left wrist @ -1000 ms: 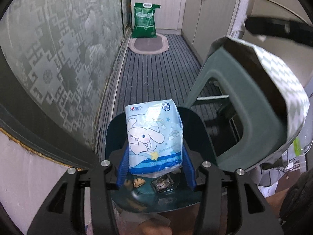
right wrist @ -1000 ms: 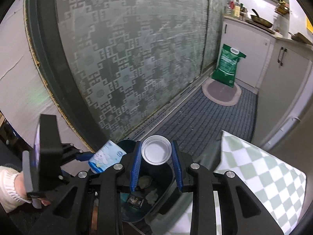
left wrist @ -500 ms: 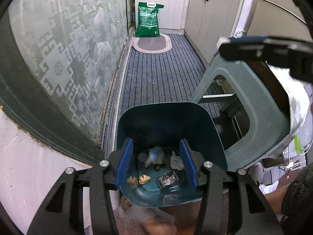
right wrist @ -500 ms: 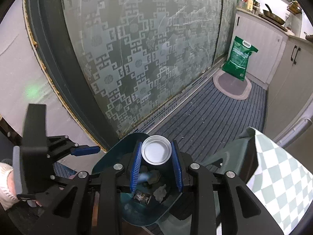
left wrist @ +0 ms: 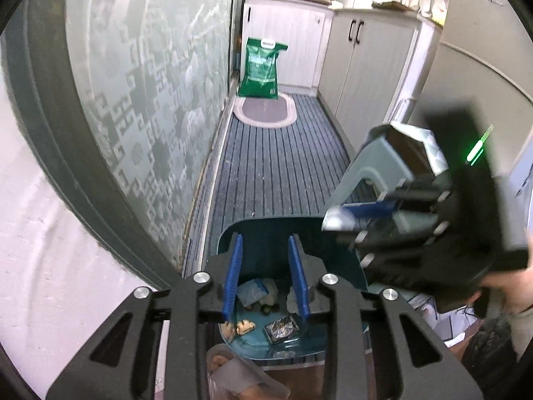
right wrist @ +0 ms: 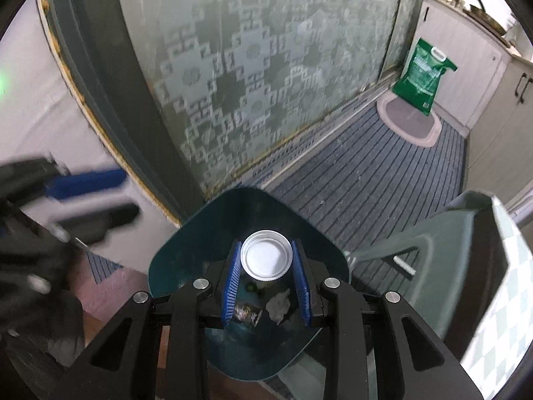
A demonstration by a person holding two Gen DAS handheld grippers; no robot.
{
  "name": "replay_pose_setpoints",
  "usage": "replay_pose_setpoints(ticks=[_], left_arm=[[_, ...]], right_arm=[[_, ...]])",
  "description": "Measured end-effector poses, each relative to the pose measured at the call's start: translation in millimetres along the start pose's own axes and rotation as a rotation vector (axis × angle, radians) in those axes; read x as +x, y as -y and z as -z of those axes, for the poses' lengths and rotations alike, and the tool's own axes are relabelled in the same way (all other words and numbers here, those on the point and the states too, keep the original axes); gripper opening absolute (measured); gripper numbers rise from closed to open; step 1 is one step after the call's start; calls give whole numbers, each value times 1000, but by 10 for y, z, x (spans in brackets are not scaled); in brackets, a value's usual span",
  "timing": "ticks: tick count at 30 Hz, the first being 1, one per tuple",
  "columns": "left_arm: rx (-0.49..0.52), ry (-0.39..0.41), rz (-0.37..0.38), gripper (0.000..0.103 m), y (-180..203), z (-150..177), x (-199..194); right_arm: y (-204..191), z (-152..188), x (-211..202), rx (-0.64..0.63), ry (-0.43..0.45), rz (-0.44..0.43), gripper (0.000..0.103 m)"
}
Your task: Collect trash
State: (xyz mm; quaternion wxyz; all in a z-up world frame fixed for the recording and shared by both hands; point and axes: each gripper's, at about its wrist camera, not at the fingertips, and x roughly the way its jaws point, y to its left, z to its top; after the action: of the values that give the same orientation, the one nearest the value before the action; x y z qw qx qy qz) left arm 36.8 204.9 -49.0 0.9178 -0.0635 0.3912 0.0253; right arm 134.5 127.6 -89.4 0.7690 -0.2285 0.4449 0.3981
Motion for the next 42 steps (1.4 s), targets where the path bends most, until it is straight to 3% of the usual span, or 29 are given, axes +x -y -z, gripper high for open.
replay_pose_setpoints(ticks=[19, 23, 31, 33, 42], left_arm=[[-15, 154, 48, 29, 108, -246, -576], [-15, 169, 47, 29, 127, -299, -614], [4, 198, 31, 29, 207, -357, -747], [4, 203, 30, 36, 235, -382, -789], [21, 242, -1, 42, 398, -470, -996]], right_arm=[[-66, 588, 685, -71, -282, 53, 31], [-51, 672, 713, -72, -296, 57, 34], [-28, 589, 359, -30, -194, 6, 34], [-42, 548, 208, -24, -154, -8, 34], [-31, 343, -711, 11, 73, 9, 34]])
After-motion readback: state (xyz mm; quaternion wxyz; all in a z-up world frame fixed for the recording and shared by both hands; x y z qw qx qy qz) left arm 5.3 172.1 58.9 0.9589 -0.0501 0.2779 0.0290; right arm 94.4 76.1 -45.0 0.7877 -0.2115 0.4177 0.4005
